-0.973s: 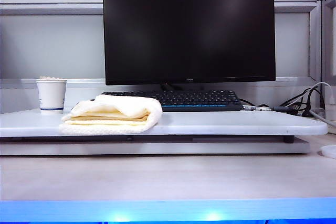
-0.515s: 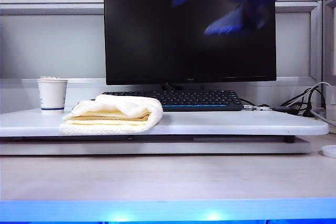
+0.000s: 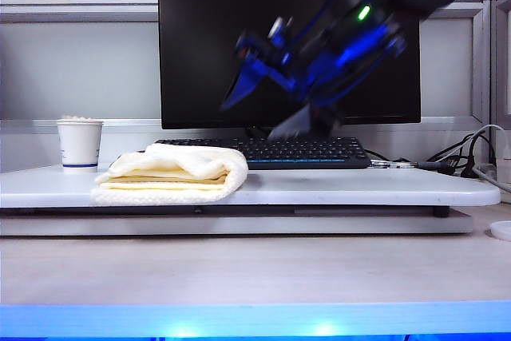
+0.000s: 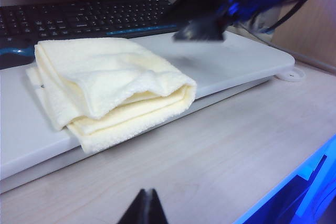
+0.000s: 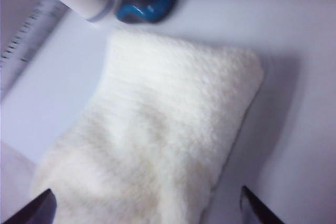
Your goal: Wipe the tabletop with a clean cloth to remove dust and stains.
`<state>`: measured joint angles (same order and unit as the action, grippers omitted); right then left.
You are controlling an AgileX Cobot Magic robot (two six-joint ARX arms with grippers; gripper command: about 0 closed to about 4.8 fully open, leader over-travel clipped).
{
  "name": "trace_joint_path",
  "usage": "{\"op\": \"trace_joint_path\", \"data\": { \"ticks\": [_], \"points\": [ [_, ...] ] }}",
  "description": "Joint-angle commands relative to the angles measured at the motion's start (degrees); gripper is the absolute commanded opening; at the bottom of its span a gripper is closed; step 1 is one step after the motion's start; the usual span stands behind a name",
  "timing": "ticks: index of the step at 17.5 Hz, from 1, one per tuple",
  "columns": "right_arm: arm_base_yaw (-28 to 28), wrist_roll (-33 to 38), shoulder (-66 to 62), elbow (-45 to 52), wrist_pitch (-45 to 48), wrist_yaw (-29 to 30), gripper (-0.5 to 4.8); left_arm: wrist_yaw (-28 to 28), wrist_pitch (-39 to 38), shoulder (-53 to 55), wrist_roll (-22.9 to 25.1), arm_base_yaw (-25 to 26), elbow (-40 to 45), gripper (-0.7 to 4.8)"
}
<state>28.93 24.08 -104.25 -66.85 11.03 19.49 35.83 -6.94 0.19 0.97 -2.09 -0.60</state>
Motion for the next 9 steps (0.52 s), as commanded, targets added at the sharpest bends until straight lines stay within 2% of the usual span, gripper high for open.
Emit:
{"op": "trace_joint_path", "data": {
  "ticks": [1,6,7,9],
  "points": [
    [1.22,1.51,-4.02,-2.23,0.79,-0.11,4.79,0.83,-1.14,0.02,-0.17,0.07,0.11,-0.05],
    [2.82,3.61,-9.84,-5.33,0.72,-2.16,4.79,0.83,-1.14,0.02,-0.20,0.04,0.11,-0.05],
    [2.86,3.61,-10.25,-5.31,0.66,-4.02,3.88,0.83,-1.14,0.02,-0.20,0.07,0.11,-0.05],
    [2.86,3.54,-10.58,-5.29,0.37,-5.90,0.14,0.83,-1.14,0.02,-0.20,0.04,0.11,-0.05]
  ]
}}
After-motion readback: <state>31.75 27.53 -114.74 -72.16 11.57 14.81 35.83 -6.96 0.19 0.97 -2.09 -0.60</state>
